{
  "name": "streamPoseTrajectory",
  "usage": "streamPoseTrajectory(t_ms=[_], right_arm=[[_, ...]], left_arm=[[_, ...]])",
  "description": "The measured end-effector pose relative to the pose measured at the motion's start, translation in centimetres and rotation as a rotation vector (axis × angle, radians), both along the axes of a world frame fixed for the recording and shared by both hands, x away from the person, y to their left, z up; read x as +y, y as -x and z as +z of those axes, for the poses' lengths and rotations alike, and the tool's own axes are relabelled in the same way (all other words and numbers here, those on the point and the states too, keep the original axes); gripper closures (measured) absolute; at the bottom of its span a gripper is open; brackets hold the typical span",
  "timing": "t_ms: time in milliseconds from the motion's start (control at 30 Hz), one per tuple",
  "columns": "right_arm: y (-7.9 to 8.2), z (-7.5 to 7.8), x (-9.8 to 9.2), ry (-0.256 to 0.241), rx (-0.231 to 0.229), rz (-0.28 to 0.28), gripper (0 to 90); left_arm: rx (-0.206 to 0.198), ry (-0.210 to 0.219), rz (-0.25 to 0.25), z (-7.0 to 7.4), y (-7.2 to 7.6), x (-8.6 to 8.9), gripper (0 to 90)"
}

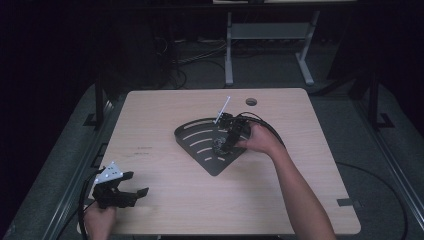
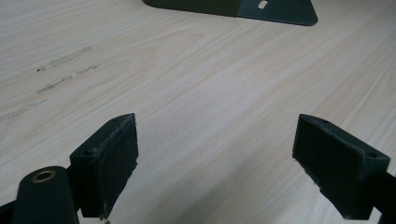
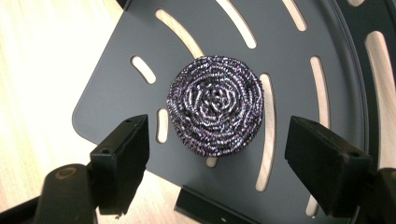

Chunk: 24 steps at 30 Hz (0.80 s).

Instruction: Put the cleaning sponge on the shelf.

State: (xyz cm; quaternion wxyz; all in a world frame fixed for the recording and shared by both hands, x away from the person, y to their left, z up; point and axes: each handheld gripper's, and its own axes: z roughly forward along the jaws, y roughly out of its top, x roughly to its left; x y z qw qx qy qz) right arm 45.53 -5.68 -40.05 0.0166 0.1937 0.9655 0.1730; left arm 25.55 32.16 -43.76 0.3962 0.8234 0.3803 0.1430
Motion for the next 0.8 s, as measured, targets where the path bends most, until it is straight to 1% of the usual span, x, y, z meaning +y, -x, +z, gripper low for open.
streamPoseTrajectory(t_ms=[333,467,633,800], right_arm=[[1.0,0.4,-1.3,-0.002,-0.004,-0.009,20.0],[1.5,0.7,-1.9,-0.012,-0.008,-0.017,19.9],[2.0,0.6,-2.6,-0.016,-0.008,-0.029,19.4],[2.5,0.4,-3.2,-0.014,-0.009,-0.036,19.2]], left_arm=[[-0.001,-0.001,-0.002,0.0,0.0,-0.1,13.7],[0.0,0.0,-0.004,0.0,0.0,-0.2,13.7],[0.0,-0.002,-0.01,0.0,0.0,-0.2,13.7],[-0.004,0.006,-0.009,0.1,-0.1,-0.3,13.7]])
